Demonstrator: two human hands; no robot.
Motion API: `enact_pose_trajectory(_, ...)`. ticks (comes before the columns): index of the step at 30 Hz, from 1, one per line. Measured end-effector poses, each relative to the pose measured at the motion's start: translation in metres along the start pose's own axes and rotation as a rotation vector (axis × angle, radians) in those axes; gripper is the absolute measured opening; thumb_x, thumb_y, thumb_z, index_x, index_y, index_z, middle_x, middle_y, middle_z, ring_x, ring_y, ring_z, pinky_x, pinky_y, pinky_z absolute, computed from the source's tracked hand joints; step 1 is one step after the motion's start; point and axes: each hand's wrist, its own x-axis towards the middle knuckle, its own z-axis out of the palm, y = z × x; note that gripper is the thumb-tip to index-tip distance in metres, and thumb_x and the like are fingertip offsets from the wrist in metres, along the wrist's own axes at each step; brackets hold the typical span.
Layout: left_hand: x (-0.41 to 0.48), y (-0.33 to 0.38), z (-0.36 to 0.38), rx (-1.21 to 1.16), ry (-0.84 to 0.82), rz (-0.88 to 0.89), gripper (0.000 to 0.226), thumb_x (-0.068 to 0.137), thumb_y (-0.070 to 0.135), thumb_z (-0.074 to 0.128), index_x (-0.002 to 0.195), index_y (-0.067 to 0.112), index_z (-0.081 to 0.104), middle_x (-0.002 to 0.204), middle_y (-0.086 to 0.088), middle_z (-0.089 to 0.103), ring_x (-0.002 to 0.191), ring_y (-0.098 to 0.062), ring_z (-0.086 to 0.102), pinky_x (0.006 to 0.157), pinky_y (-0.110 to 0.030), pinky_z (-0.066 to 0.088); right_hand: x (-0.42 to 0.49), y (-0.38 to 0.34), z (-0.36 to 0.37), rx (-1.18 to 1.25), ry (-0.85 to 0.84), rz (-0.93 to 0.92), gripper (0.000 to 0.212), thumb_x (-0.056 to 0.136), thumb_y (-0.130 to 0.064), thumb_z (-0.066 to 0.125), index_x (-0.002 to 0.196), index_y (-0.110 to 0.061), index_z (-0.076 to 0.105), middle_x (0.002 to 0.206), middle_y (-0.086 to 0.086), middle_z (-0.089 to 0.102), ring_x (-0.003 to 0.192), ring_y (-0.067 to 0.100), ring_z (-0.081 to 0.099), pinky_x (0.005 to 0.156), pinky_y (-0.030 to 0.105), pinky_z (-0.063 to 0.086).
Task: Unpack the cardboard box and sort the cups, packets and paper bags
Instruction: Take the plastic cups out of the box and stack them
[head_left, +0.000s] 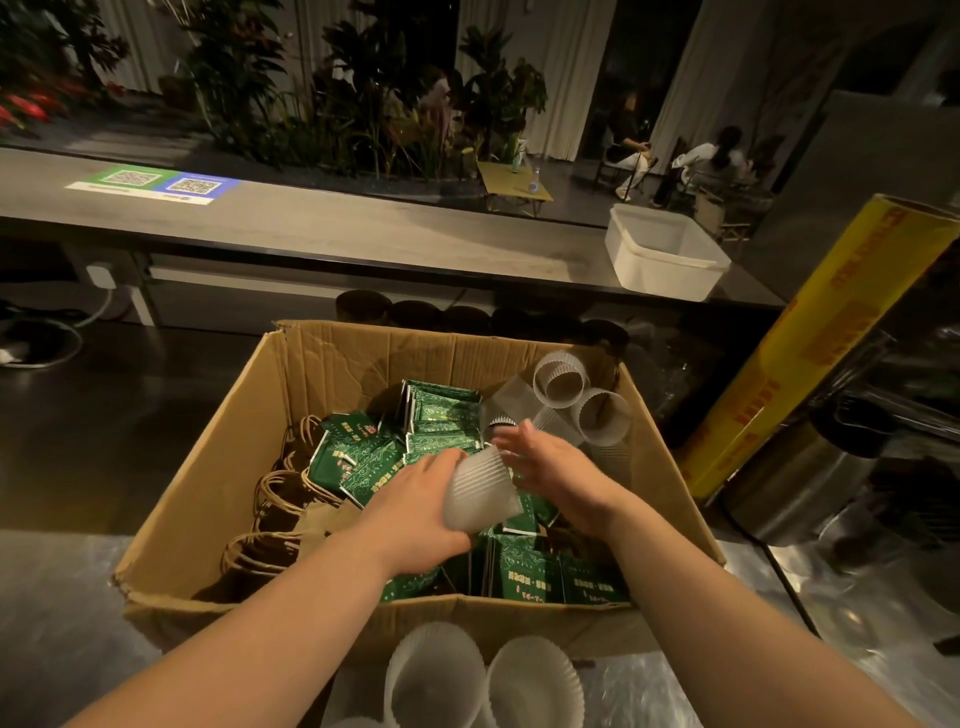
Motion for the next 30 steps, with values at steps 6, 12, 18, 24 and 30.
enact_pose_trajectory(6, -0.002, 0.001, 0.0, -0.019, 0.009, -0.006, 0.087, 0.076, 0.043, 0.083, 0.146, 0.036, 0.031, 0.135, 0.011, 0.045, 0.118, -0.013, 0.044, 0.102, -0.04, 0.043, 0.022, -0.003, -0.036, -0.621, 0.793, -0.099, 0.028, 0.097, -0.024, 0.063, 0.124, -0.022, 0.062, 0.125, 0.002, 0.059, 0.115, 0.019, 0.055, 0.098, 0.041, 0.053)
enact_pose_trajectory(12, -0.004, 0.003, -0.001, -0.037, 0.009, -0.009, 0.083, 0.077, 0.04, 0.082, 0.144, 0.036, 0.032, 0.131, 0.013, 0.045, 0.115, -0.011, 0.044, 0.098, -0.037, 0.044, 0.048, -0.041, -0.061, -0.78, 0.856, -0.064, 0.053, 0.099, -0.038, 0.06, 0.148, -0.022, 0.046, 0.141, 0.004, 0.054, 0.134, 0.029, 0.04, 0.112, 0.049, 0.033)
enact_pose_trajectory(18, -0.005, 0.001, -0.001, -0.023, -0.003, -0.018, 0.081, 0.078, 0.033, 0.078, 0.144, 0.036, 0.032, 0.131, 0.01, 0.045, 0.114, -0.015, 0.047, 0.096, -0.04, 0.047, 0.056, -0.057, -0.061, -0.859, 0.582, 0.082, 0.049, 0.097, -0.04, 0.065, 0.14, -0.024, 0.049, 0.143, 0.011, 0.048, 0.14, 0.037, 0.033, 0.118, 0.054, 0.026)
enact_pose_trajectory(24, -0.004, 0.0, 0.001, -0.037, 0.019, -0.025, 0.08, 0.076, 0.038, 0.081, 0.14, 0.038, 0.033, 0.129, 0.013, 0.045, 0.114, -0.013, 0.047, 0.095, -0.038, 0.046, 0.061, -0.046, -0.063, -0.781, 0.618, -0.069, 0.032, 0.087, -0.035, 0.077, 0.111, -0.028, 0.057, 0.117, -0.001, 0.055, 0.131, 0.028, 0.04, 0.117, 0.056, 0.026)
enact_pose_trajectory(30, -0.001, -0.002, 0.002, -0.033, 0.071, -0.056, 0.085, 0.075, 0.044, 0.081, 0.143, 0.038, 0.03, 0.13, 0.012, 0.044, 0.115, -0.014, 0.046, 0.096, -0.039, 0.044, 0.023, -0.032, -0.036, -0.266, 0.353, -0.201, 0.086, 0.069, -0.022, 0.093, 0.142, -0.018, 0.048, 0.133, -0.001, 0.056, 0.124, 0.02, 0.055, 0.105, 0.04, 0.051)
